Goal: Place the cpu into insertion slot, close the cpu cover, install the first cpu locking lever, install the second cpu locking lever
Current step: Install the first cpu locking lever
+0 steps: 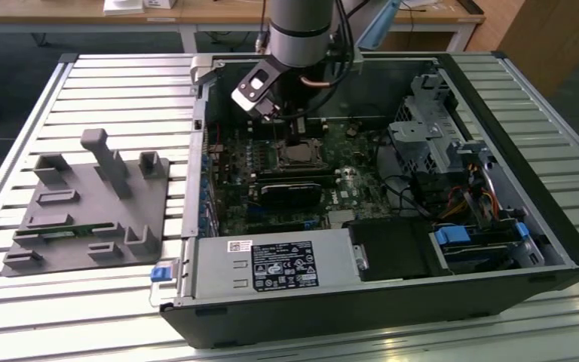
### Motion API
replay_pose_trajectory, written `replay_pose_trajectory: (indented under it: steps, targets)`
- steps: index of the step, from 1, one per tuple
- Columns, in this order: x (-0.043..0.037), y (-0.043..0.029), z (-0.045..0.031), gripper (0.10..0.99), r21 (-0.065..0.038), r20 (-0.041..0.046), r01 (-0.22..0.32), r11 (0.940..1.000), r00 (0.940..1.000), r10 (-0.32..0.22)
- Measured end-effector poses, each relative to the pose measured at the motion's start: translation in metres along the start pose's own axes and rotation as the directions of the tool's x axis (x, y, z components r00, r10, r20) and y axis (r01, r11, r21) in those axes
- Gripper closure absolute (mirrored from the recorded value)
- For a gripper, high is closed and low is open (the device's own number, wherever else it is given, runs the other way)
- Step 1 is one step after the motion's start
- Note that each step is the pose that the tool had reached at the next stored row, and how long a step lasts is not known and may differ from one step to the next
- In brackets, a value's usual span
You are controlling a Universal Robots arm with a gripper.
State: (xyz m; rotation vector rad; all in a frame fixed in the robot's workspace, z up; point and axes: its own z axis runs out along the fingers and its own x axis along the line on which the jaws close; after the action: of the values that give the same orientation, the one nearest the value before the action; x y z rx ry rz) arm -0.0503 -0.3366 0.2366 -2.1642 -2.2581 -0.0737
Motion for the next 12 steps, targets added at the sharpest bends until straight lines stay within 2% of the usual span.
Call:
replay_pose_trajectory:
  steps: [12]
  targets:
    - [0.0017, 0.0010, -0.0395, 0.980, 0.000, -0.0002, 0.000, 1.0000, 1.0000, 0.000]
